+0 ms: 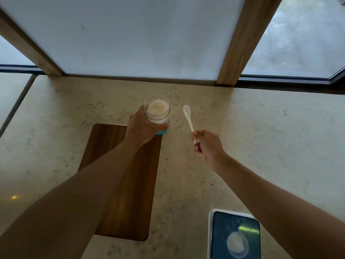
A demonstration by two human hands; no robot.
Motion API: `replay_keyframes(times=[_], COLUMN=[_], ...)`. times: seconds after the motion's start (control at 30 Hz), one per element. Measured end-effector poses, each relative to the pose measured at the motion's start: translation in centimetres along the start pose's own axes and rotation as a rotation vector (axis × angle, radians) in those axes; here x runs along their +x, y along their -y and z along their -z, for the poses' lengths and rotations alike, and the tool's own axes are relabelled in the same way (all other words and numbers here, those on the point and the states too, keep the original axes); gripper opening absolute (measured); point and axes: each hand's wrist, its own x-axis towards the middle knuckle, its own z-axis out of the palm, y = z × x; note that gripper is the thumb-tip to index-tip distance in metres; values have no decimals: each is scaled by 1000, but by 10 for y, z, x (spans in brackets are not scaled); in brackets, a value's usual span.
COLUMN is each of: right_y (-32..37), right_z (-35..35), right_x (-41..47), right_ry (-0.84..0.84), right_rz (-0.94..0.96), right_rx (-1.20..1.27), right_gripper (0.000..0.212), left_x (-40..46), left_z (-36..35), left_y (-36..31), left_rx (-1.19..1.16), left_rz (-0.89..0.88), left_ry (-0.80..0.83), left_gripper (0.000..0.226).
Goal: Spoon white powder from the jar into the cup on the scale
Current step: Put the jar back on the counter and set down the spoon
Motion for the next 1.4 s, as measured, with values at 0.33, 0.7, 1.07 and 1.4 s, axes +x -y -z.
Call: replay_keyframes(times=[0.33, 0.7, 1.07, 1.4], right_y=[3, -9, -13, -12], right_z=[-16, -17, -26, -25], right_x=[31, 39, 40, 31], right_ry=[-73, -57, -32, -14], right_rz=[45, 37, 80, 99], right_rx=[-130, -74, -92, -118], right_gripper=[8, 5, 5, 13], left_x=[34, 42, 46, 23], left_z=[-11, -23, -25, -22], left_y=[19, 29, 33, 36], left_rx=[34, -26, -121, -107], left_rz=[33, 40, 41, 25], left_ry=[16, -53, -7, -3], left_gripper=[90, 88, 96, 96])
